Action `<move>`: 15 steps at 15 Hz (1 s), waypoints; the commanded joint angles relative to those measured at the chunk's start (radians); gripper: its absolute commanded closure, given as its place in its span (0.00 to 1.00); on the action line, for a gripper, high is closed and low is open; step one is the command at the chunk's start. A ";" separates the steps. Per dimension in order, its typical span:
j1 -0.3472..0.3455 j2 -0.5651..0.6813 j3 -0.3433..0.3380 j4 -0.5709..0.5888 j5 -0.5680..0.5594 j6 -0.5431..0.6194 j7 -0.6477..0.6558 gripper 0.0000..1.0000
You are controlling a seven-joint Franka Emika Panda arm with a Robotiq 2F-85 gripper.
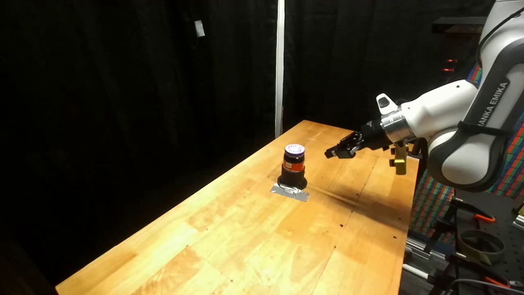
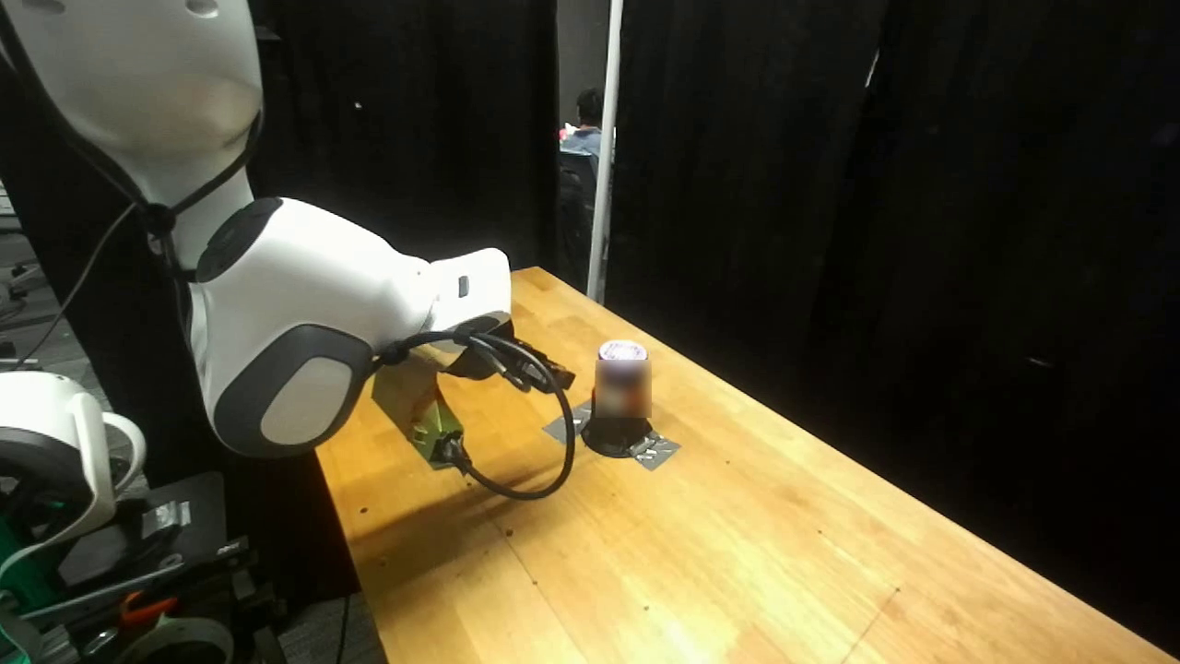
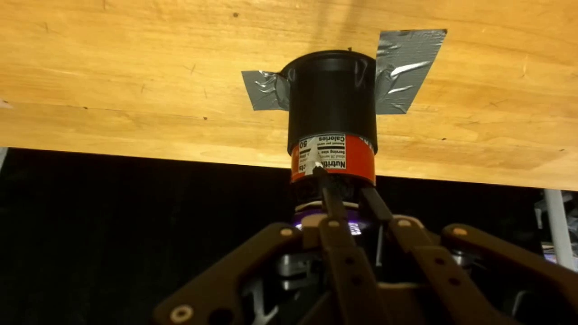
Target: Put the elastic around the bottle on the table
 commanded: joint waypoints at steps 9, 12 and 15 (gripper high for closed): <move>-0.052 -0.188 0.015 -0.055 -0.008 -0.440 -0.023 0.80; -0.071 -0.239 0.011 -0.024 -0.022 -0.711 -0.024 0.80; -0.096 -0.316 0.034 0.014 -0.047 -0.966 -0.011 0.81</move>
